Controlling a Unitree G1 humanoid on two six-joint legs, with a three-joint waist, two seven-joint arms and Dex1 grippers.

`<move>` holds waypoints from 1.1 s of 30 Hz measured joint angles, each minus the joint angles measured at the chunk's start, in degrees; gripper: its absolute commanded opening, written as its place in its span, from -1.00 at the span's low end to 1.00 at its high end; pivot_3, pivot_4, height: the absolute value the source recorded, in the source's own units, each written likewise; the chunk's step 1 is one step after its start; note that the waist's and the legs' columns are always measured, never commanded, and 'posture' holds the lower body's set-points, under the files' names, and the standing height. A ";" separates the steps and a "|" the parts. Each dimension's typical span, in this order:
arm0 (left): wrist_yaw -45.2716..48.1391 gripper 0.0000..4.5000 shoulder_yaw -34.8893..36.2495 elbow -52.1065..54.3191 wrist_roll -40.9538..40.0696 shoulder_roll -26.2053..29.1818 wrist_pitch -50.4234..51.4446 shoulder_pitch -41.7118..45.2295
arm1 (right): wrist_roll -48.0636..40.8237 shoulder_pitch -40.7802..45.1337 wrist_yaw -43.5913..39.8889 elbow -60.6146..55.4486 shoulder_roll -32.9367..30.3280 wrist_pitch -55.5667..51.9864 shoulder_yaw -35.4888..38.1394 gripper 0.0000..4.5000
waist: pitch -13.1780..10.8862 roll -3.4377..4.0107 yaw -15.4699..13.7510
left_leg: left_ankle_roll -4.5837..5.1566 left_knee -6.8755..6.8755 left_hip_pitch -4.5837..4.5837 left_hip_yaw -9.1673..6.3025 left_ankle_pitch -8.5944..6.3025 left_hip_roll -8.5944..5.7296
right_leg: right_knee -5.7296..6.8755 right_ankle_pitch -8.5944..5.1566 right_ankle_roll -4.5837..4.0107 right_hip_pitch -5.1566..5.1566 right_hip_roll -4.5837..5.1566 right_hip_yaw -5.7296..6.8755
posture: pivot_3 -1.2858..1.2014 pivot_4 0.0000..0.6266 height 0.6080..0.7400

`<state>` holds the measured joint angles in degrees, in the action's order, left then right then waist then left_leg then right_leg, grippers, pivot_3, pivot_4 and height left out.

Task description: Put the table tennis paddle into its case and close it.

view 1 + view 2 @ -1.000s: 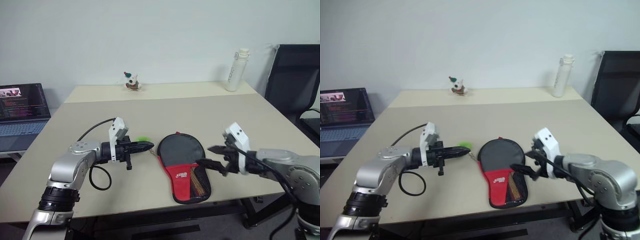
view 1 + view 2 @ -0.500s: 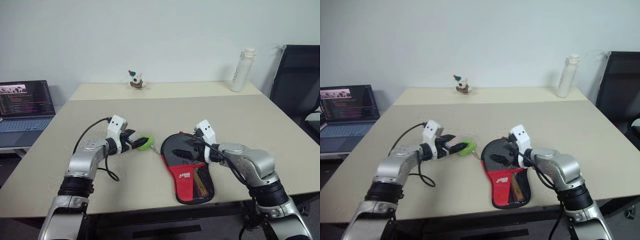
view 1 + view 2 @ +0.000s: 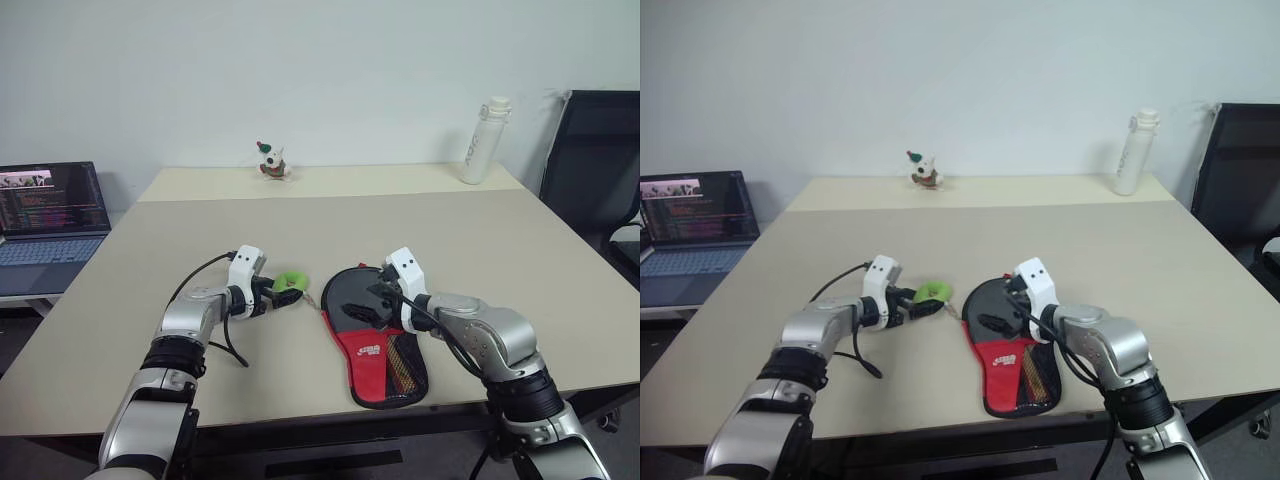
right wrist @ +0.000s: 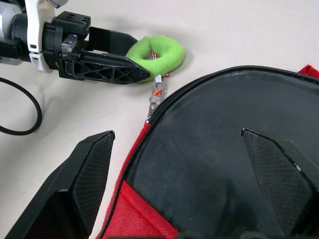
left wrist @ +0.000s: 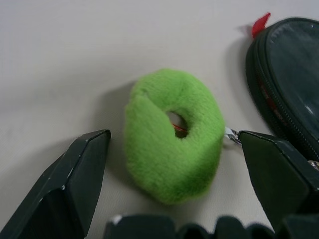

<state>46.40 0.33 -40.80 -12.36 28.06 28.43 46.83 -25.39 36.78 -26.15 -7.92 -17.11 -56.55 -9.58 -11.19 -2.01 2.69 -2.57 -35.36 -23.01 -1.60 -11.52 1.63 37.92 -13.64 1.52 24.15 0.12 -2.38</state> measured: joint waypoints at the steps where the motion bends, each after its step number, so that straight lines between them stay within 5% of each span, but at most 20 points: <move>1: 0.42 0.99 0.01 -0.36 0.18 0.02 -0.39 0.03 | 0.07 -0.16 -0.28 -0.44 -0.18 0.17 -0.49 1.00 | 0.00 0.00 0.01 | 0.00 0.00 0.00 0.00 0.00 0.00 | 0.00 0.00 0.00 0.00 0.00 0.00 | 0.03 -0.52 1.00; 5: 0.69 0.75 0.10 -1.33 1.04 -0.14 -1.78 0.05 | 1.05 -0.37 -1.28 -0.95 -0.08 1.61 -1.61 1.00 | 0.01 -0.01 0.01 | 0.00 -0.02 0.02 0.01 0.00 0.00 | 0.02 0.00 0.00 -0.02 0.00 -0.01 | 0.03 -0.52 1.00; 16: 0.86 -0.94 0.24 -1.28 1.08 -1.31 -2.14 -0.62 | 8.02 -0.17 -1.31 10.07 4.27 8.90 -5.52 1.00 | 0.02 -0.03 0.00 | 0.00 -0.04 0.03 0.01 0.00 -0.01 | 0.05 0.00 0.00 -0.02 0.02 -0.01 | 0.03 -0.52 1.00; 26: -1.68 -1.00 1.89 2.41 -0.25 -2.26 2.43 -1.48 | 15.39 0.74 -1.41 13.84 4.57 13.78 -9.72 1.00 | 0.11 -0.16 0.19 | 0.00 -0.09 0.09 -0.02 0.00 0.00 | 0.10 0.00 0.00 -0.07 0.01 0.00 | 0.03 -0.52 1.00; 33: -3.38 -1.00 0.51 -4.69 2.19 -4.31 -1.61 7.00 | 17.61 0.15 -2.51 13.68 4.70 13.75 -10.13 1.00 | 0.22 -0.32 0.12 | -0.01 -0.24 0.08 -0.02 0.00 -0.02 | 0.10 0.03 0.05 -0.13 0.01 0.01 | 0.03 -0.52 1.00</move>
<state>43.02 0.83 -45.49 -10.17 23.74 26.82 53.83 -7.78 36.93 -28.66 5.76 -12.41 -42.79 -19.71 -10.98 -2.33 2.80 -2.58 -35.60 -22.93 -1.62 -11.52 1.60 38.02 -13.61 1.57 24.02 0.13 -2.38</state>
